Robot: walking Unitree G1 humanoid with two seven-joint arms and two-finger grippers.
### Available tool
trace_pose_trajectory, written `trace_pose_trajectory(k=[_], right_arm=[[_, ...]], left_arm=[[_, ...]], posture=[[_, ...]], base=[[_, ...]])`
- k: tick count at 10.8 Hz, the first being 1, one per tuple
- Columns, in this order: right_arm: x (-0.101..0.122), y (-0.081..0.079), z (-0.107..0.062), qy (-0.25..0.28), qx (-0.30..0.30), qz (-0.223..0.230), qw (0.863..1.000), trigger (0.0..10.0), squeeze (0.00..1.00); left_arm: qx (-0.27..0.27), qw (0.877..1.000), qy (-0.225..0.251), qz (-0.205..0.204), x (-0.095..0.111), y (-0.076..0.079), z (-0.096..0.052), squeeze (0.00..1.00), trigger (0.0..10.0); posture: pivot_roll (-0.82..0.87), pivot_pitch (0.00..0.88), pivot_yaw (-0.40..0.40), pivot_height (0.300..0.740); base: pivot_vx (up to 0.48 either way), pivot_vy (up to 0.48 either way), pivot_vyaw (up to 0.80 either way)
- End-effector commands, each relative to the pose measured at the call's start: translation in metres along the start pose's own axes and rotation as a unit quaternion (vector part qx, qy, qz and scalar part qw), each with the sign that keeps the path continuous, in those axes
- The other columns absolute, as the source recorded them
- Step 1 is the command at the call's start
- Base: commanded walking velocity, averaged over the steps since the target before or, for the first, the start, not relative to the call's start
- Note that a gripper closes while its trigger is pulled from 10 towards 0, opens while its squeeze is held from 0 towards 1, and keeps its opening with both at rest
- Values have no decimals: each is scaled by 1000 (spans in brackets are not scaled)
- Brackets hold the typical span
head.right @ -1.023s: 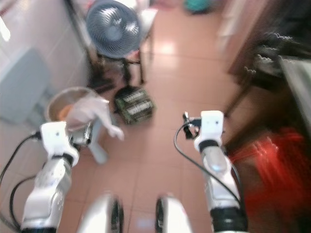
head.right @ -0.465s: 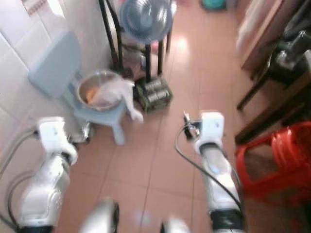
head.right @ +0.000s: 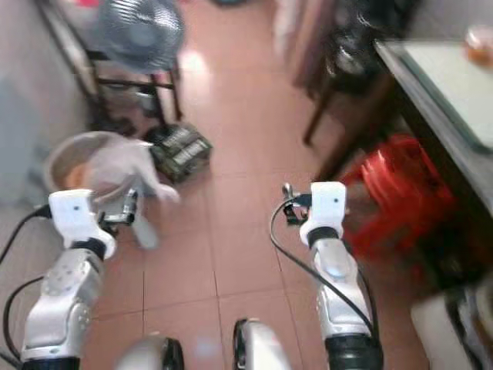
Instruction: Setting the table
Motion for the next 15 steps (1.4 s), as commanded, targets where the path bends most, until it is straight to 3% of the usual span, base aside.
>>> trace_pose_trajectory(k=[1,5,7,8,9,10,11,13,15], right_arm=[[-3,10,-4,-7,-14,-6,1000,10000,0],[-4,8,-5,-7,-12,-7,1000,10000,0],[8,6,1,13,-11,-9,1000,10000,0],[12,9,1,21,-15,-13,1000,10000,0],[14,14,-3,28,-23,-13,999,10000,0],[14,18,-7,33,-31,-6,999,10000,0],[16,19,-11,47,-42,-13,998,10000,0],[25,20,-15,69,-53,-31,996,10000,0],[23,26,-20,71,-65,-36,995,10000,0]], left_arm=[[-11,1000,-4,-2,-2,7,-1,0,10000],[-4,1000,-5,6,-2,3,-1,0,10000],[-4,1000,15,14,5,4,1,0,10000],[22,998,35,41,12,-3,-1,0,10000],[15,999,36,21,13,-4,-3,0,10000],[12,999,30,27,10,-5,-4,0,10000],[2,999,33,23,10,-1,-3,0,10000],[8,997,61,53,18,-1,9,0,10000],[-2,996,69,60,23,5,21,0,10000]], posture=[[-29,193,-51,740],[-22,189,-43,740],[-23,188,-39,740],[-30,196,-35,740],[-29,188,-26,740],[-30,176,-6,740],[-39,146,25,740],[-73,105,62,740],[-98,91,65,740]], base=[[0,0,-800],[0,71,-800],[0,0,-800],[0,0,-800],[0,0,-800],[0,0,-800],[0,0,-800],[0,0,-800],[0,0,-800]])
Point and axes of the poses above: a point about 5 cm out from each wrist's last joint towards the gripper, its own z axis pointing out of the wrist towards the gripper, its own x axis along the axis of the wrist's last joint, y = z × x, the point moved 5 cm from there along z, pointing out of the wrist towards the gripper, and after that the axes turned 1 degree about z, right-handed, at the moved point
